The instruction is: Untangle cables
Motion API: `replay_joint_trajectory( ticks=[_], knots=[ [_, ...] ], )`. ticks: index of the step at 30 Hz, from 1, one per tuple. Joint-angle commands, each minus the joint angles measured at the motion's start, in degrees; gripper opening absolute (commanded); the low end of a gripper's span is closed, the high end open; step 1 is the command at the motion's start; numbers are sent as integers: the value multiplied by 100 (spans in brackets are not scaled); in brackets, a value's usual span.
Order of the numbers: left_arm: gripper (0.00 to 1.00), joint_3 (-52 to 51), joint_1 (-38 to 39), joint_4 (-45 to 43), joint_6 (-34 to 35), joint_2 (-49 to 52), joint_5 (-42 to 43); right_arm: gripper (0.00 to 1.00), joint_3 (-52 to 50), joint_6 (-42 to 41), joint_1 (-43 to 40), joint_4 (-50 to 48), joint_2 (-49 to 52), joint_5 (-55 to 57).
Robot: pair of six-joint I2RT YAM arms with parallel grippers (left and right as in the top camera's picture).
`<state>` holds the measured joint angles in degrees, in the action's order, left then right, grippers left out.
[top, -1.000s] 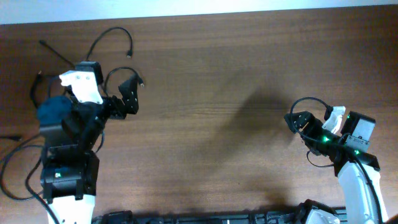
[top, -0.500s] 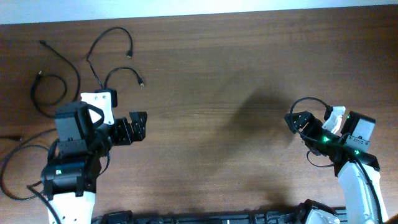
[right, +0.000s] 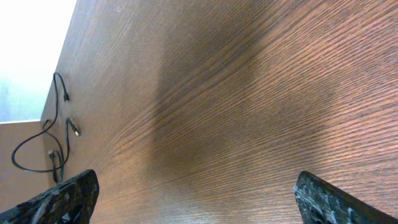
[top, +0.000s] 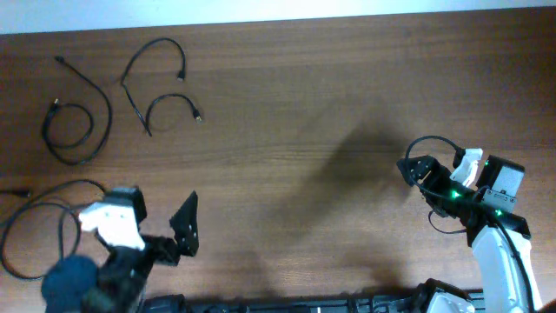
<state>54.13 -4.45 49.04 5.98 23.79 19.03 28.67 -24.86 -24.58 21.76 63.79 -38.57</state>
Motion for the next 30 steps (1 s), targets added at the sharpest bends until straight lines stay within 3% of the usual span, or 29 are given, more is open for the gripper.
replay_joint_trajectory(
  ticks=[1, 19, 30],
  knots=[
    [99, 39, 17, -4, -70, -647, -39, 99, 39, 87, -24, -11, -33, 28],
    [99, 35, 17, 181, -70, -1930, -39, 99, 39, 87, -24, -11, -33, 28],
    [99, 55, 33, 1504, -70, -2343, -39, 99, 39, 87, -24, -9, -33, 28]
  ],
)
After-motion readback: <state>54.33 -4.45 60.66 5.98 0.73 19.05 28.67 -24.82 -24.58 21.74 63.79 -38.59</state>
